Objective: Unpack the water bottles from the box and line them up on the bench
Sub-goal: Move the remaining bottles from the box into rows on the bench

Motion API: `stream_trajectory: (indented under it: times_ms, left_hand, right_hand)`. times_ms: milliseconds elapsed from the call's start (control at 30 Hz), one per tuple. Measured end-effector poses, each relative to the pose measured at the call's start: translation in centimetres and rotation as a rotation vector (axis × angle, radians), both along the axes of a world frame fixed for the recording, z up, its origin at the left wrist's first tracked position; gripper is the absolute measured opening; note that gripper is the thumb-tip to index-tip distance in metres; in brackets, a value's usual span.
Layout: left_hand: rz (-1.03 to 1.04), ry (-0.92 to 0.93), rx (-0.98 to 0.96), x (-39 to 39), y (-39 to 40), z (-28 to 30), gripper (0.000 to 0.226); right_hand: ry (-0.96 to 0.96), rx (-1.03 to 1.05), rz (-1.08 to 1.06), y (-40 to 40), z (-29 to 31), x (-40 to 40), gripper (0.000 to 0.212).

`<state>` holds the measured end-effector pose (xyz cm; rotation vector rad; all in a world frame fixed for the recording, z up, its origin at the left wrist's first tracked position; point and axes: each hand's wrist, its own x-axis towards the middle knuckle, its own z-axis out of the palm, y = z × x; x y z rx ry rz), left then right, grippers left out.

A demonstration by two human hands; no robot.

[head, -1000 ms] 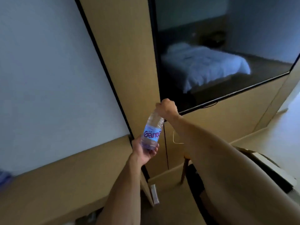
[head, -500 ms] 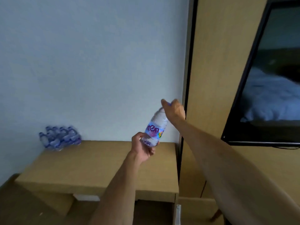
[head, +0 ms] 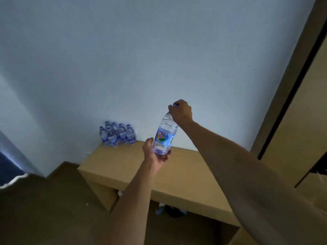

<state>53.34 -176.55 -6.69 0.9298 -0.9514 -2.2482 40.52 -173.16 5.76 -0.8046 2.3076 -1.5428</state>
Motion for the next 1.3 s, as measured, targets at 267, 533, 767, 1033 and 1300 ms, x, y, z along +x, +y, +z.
stream_trajectory:
  times_ms: [267,533,767,1033,1300]
  left_hand:
    - [0.122,-0.173,-0.07,12.2,-9.1,-1.1,0.047]
    - [0.128,-0.148,-0.028,18.5,-13.7,-2.3,0.057]
    - [0.206,-0.158,0.032,19.4,-20.3,-3.6,0.052]
    - [0.27,-0.362,-0.041,17.1,-30.7,-4.8,0.06]
    - [0.051,-0.56,0.121,13.3,-39.2,-6.3,0.072]
  right_hand:
    - [-0.003,0.01,0.137,-12.2,-2.3,11.9,0.024]
    - [-0.114,-0.027,0.375,-20.1,-2.9,18.9,0.02]
    - [-0.152,-0.043,0.393,-26.6,-4.6,19.7,0.018]
    - [0.075,0.025,0.465,-37.8,-7.6,16.6,0.029]
    - [0.098,0.192,0.623,-47.0,-9.6,10.6,0.033]
